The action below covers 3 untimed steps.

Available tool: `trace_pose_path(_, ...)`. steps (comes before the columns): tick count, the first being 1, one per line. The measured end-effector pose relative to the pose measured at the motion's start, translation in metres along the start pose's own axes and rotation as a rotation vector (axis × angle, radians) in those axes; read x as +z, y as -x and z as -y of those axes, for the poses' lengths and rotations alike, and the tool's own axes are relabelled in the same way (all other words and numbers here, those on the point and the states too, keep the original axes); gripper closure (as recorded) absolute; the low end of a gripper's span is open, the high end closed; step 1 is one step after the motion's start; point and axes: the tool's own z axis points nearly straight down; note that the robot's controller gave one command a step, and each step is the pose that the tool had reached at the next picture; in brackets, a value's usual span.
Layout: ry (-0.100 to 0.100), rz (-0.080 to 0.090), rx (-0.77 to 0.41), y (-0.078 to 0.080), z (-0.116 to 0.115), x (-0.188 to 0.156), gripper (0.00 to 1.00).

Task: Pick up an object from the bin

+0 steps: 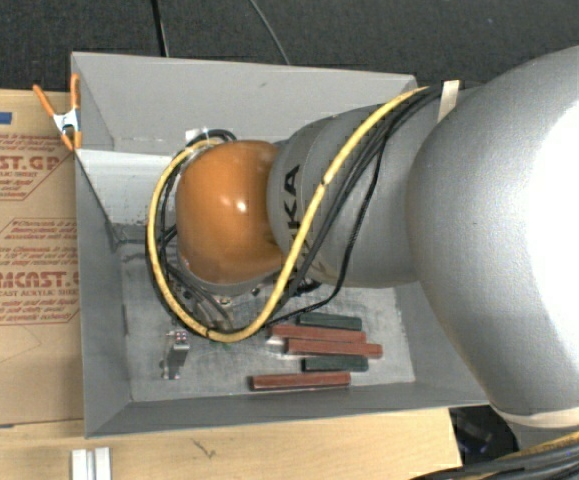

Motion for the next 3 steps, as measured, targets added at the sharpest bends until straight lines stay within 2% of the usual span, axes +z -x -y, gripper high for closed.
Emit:
trace_pose_path(1, 0.000, -0.001, -0.031, -0.010, 0.043, 0.005, 0.00)
trace_pose_path(2, 0.002, 0.003, 0.017, -0.003, 0.037, 0.075, 0.00)
trace_pose_path(3, 0.000, -0.005, -0.065, 0.037, 0.093, 0.035, 0.00)
